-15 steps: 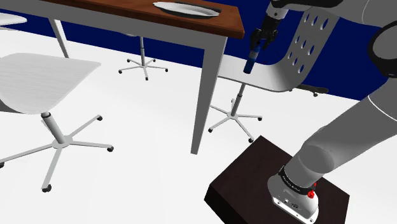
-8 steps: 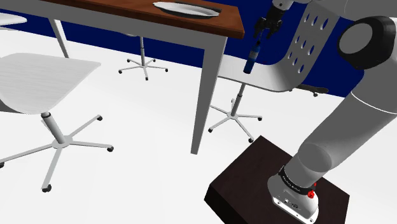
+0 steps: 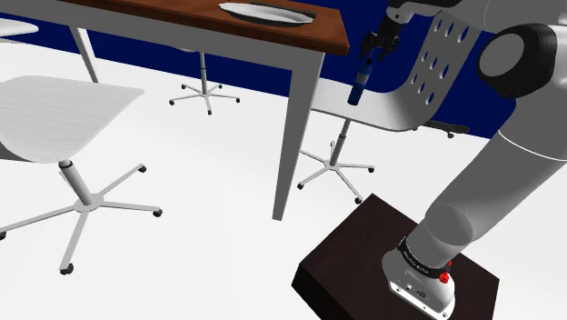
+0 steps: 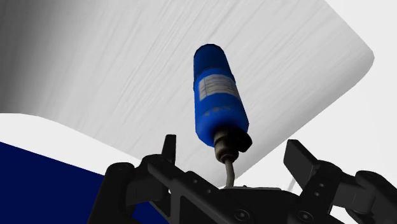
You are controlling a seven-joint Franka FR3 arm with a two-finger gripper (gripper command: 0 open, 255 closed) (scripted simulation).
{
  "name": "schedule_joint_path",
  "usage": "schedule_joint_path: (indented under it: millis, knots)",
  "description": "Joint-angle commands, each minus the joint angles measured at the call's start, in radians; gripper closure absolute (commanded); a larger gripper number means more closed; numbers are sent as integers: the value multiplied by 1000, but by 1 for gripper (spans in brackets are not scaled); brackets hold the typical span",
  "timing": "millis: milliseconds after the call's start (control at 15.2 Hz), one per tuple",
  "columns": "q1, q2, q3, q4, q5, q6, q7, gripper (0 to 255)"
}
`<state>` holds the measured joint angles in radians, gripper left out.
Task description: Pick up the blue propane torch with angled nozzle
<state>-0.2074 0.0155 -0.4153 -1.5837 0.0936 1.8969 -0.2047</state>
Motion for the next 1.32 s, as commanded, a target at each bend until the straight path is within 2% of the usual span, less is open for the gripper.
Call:
schedule_joint_path:
  millis: [0,66,132,726,1254]
  knots:
    - [1,-6,1,-29,-2,23,-1,0]
    - [1,-7,1,-29,-2,23,-1,0]
    - [0,-7,0,-31,-2,25,-2,255]
    - [1,-6,1,-29,-2,23,-1,255]
    - [-7,29,-5,121,13,-95,-2,255]
